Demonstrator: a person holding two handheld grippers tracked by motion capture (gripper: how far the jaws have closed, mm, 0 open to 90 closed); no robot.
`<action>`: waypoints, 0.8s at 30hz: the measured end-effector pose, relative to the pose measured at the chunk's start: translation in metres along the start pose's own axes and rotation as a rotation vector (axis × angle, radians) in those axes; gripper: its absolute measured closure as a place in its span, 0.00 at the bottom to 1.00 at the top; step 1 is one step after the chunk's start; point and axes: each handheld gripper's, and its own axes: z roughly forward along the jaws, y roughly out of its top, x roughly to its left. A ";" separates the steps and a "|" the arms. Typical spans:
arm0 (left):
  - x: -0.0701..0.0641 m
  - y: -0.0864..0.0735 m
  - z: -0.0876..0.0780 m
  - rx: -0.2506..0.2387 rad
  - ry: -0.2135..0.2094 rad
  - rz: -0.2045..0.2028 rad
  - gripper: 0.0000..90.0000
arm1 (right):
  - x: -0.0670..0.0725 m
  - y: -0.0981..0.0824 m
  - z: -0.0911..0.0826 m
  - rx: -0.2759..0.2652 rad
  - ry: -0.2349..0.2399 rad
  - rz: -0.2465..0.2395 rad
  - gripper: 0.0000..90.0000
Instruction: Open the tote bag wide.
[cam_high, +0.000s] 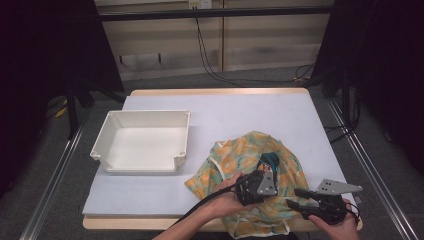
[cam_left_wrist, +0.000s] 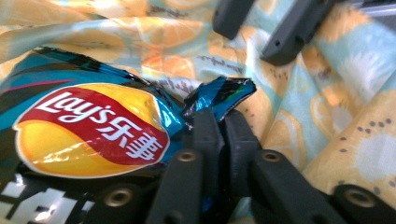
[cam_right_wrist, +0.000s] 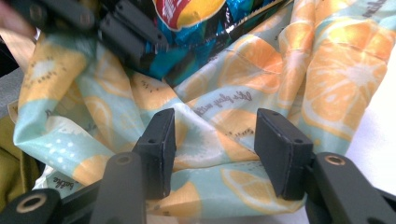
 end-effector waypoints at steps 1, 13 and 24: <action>0.004 -0.001 -0.003 -0.019 -0.018 -0.019 0.98 | 0.000 0.000 0.000 -0.002 0.002 -0.003 0.54; 0.011 0.003 -0.043 -0.234 -0.109 -0.137 0.99 | 0.001 0.006 0.002 -0.019 -0.007 -0.011 0.54; 0.016 0.008 -0.068 -0.323 -0.108 -0.144 0.99 | 0.001 0.010 0.001 -0.038 -0.011 -0.017 0.54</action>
